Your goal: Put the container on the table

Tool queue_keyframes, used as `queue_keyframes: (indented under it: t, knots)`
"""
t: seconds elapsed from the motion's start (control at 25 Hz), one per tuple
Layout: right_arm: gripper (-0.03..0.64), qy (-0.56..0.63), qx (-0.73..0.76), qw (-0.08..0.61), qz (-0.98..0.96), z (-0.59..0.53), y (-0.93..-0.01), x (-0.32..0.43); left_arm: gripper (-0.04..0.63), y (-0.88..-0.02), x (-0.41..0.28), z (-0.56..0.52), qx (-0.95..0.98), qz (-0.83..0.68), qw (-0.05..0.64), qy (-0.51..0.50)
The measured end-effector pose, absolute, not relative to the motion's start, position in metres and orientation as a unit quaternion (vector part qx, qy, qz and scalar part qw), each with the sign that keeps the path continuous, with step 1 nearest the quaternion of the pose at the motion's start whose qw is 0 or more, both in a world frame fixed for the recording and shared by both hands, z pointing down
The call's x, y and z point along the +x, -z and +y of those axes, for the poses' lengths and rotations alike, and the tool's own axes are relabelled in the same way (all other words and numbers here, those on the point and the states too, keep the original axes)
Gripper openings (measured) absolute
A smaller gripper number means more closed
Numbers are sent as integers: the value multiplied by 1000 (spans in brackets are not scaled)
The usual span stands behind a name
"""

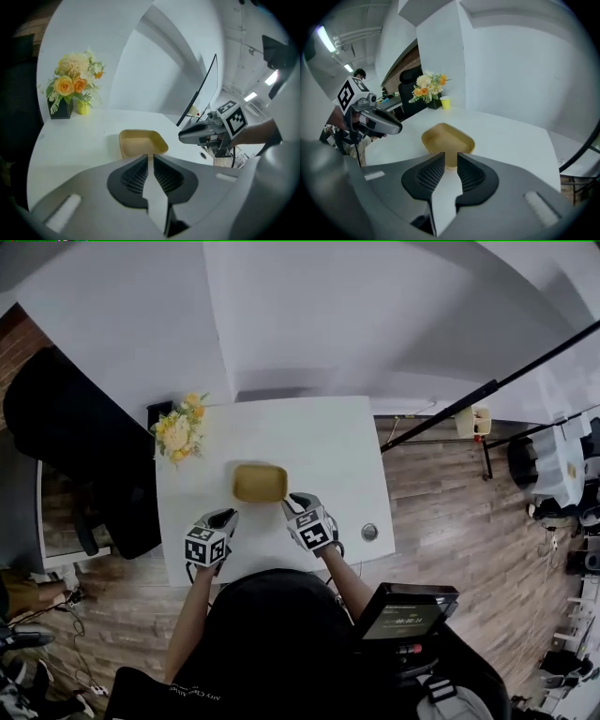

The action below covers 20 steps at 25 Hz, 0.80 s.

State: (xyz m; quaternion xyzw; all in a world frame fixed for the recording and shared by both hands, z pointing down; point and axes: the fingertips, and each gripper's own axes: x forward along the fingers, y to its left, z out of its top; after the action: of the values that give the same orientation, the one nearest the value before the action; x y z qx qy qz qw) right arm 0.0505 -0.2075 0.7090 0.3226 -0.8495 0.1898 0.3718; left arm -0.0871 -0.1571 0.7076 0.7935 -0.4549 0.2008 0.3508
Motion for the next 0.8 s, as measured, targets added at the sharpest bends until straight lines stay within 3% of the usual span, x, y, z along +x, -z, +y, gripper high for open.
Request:
queue_keyframes:
  t: [0.8]
  knots:
    - [75, -68, 292, 248, -921, -210, -612, 45, 17, -607, -53, -178, 816, -546, 153, -109]
